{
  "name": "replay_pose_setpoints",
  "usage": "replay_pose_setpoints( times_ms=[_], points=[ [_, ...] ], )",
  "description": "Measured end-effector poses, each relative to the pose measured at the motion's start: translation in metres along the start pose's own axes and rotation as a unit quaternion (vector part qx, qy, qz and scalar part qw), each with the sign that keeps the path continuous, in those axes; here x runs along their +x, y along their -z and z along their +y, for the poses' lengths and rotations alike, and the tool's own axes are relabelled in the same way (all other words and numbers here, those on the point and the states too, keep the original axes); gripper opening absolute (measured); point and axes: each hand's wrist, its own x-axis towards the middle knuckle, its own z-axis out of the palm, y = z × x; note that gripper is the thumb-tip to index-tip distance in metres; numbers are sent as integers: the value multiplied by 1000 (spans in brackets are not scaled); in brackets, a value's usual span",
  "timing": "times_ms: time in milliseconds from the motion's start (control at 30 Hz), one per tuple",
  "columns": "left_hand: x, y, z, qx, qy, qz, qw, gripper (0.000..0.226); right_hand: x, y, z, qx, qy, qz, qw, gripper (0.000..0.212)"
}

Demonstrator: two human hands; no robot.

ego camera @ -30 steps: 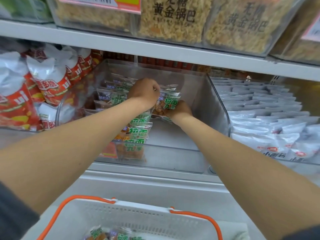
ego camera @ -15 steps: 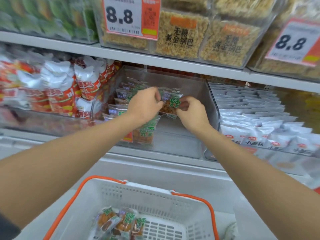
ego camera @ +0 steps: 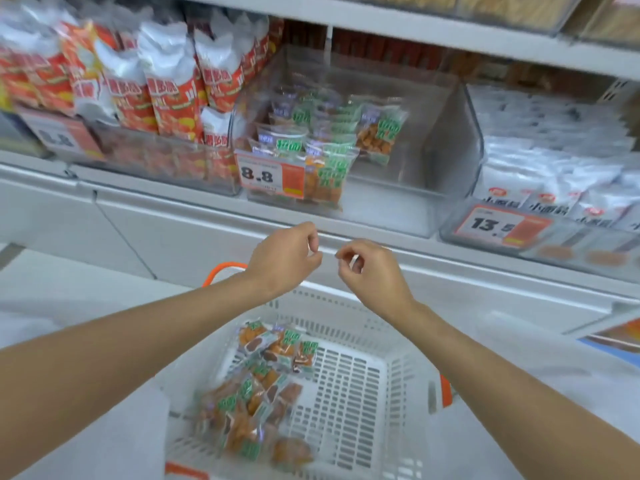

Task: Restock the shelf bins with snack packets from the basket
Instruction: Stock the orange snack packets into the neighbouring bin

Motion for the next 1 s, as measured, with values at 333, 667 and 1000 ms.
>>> replay_pose_setpoints(
  times_ms=[333,667,1000],
  points=[
    [-33,-70,-131,111,163,-164,967,9,-68,-94,65,-144,-117,-364,913,27],
    [-56,-133,-194,206,104,-396,889,26,-112,-141,75,-149,-126,-441,876,30],
    [-67,-140,-203,174,133,-343,913,49,-112,-126,82,-141,-172,-425,878,28]
  ],
)
